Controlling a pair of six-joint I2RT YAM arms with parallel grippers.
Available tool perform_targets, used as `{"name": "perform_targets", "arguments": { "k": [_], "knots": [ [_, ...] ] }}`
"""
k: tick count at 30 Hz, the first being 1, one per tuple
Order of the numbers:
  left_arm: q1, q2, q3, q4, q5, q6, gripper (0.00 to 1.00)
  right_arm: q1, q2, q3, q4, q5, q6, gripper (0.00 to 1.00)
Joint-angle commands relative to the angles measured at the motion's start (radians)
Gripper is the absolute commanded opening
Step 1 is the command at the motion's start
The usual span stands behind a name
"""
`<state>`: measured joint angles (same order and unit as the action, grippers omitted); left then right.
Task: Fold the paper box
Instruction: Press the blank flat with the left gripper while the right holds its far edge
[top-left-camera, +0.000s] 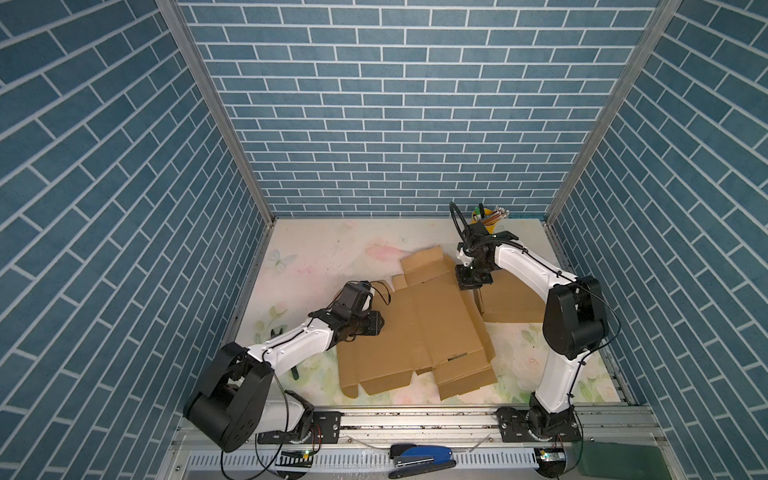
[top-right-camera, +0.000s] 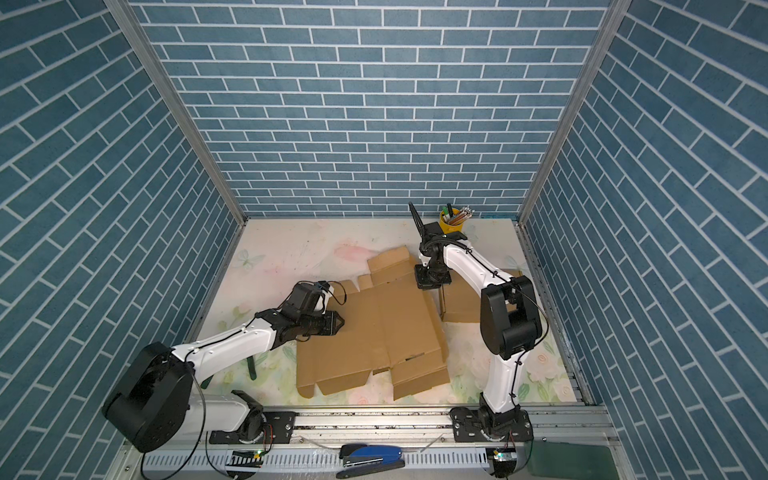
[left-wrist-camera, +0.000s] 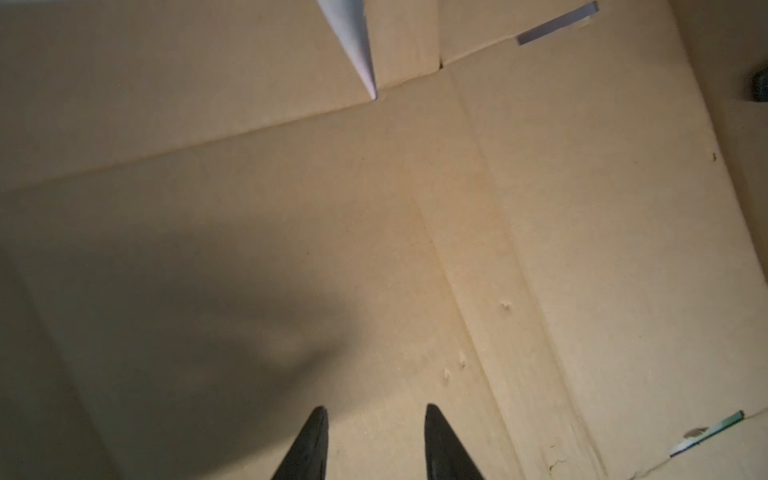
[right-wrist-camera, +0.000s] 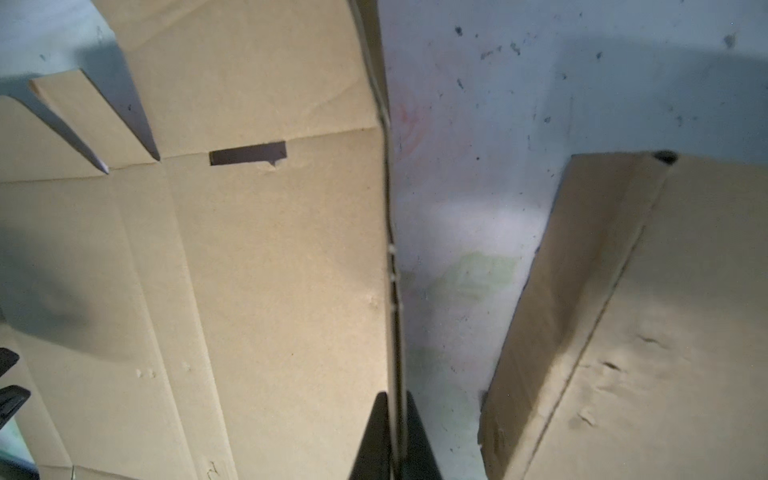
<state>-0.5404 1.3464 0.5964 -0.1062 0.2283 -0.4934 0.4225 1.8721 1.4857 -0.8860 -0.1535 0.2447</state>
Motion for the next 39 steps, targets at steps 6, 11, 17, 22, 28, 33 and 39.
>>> {"name": "perform_targets", "arguments": {
  "k": [6,11,17,22,28,33,39],
  "knots": [
    [-0.029,-0.001,-0.122,0.161,-0.061,-0.1,0.37,-0.004,-0.117,-0.152,0.15,0.04,0.102,0.25],
    [-0.032,-0.023,-0.169,0.183,-0.086,-0.133,0.36,-0.004,-0.171,-0.215,0.147,0.045,0.138,0.31],
    [-0.036,-0.021,-0.202,0.205,-0.103,-0.142,0.36,-0.004,-0.236,-0.351,0.248,-0.029,0.194,0.38],
    [-0.052,-0.008,-0.221,0.221,-0.119,-0.153,0.35,-0.004,-0.275,-0.379,0.211,0.025,0.206,0.46],
    [-0.052,-0.067,-0.229,0.103,-0.207,-0.15,0.35,-0.014,-0.294,-0.424,0.184,0.012,0.176,0.53],
    [-0.05,-0.131,-0.222,-0.004,-0.261,-0.14,0.35,-0.016,-0.246,-0.404,0.197,0.029,0.169,0.56],
    [-0.039,-0.17,-0.223,-0.053,-0.29,-0.126,0.35,-0.033,-0.181,-0.366,0.132,0.21,0.166,0.59]
  ]
}}
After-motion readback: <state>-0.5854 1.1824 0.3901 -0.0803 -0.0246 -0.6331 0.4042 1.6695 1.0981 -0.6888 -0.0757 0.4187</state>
